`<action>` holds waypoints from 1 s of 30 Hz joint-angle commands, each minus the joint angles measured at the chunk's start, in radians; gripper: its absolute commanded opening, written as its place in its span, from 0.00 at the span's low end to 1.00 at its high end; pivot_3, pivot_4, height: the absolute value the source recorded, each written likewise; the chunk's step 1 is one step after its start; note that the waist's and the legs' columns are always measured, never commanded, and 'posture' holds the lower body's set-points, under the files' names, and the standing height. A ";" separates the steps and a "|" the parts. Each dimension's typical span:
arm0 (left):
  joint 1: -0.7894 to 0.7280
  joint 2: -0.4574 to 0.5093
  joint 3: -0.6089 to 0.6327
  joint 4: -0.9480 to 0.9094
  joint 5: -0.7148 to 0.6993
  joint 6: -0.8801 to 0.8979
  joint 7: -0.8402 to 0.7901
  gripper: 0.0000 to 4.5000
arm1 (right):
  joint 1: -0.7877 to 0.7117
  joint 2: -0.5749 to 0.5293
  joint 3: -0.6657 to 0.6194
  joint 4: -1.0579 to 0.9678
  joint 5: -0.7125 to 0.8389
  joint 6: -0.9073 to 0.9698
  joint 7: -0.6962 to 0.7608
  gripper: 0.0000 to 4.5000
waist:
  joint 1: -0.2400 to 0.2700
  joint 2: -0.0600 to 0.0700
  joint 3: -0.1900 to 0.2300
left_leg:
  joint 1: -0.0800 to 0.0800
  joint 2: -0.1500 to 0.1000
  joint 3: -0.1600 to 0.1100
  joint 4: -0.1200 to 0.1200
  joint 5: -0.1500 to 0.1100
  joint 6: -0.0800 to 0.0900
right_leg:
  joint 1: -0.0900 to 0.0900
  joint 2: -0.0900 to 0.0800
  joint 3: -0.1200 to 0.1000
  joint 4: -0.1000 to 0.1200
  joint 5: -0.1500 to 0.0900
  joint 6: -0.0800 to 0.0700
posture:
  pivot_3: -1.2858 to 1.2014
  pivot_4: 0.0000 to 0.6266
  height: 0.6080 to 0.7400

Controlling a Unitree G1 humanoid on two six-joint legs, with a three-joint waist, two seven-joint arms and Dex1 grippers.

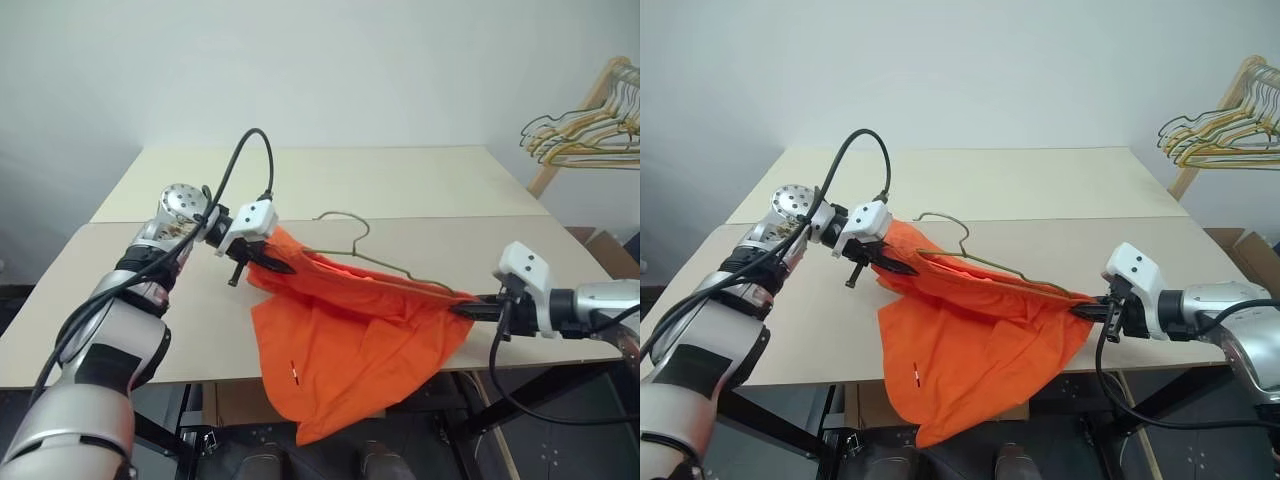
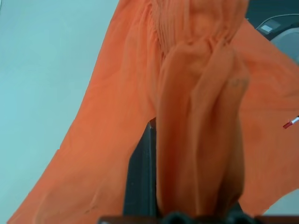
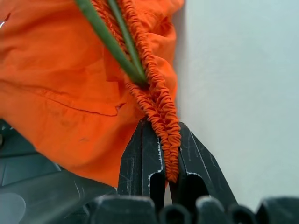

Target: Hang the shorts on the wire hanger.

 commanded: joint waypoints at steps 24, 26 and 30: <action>-0.068 -0.089 0.155 0.143 0.329 0.004 0.062 0.00 | -0.254 -0.025 0.010 -0.241 0.077 0.212 -0.068 0.92 | 0.000 0.000 0.000 | -0.004 0.000 0.001 0.000 0.000 0.000 | -0.003 -0.001 0.000 -0.002 0.004 -0.003 | 0.50 0.00 1.00; -0.070 -0.090 0.166 0.148 0.340 0.001 0.064 0.00 | -0.291 -0.012 -0.029 -0.233 0.105 0.234 -0.083 1.00 | 0.000 0.001 0.000 | -0.004 0.000 0.001 0.000 0.000 0.000 | -0.003 -0.001 0.000 -0.002 0.004 -0.002 | 0.50 0.00 1.00; -0.074 -0.093 0.182 0.153 0.354 0.002 0.058 0.00 | -0.396 0.065 0.017 -0.270 0.147 0.288 -0.142 1.00 | -0.008 0.001 0.000 | -0.003 0.001 0.000 0.000 0.000 0.000 | -0.003 0.000 -0.001 -0.001 0.004 -0.002 | 0.50 0.00 1.00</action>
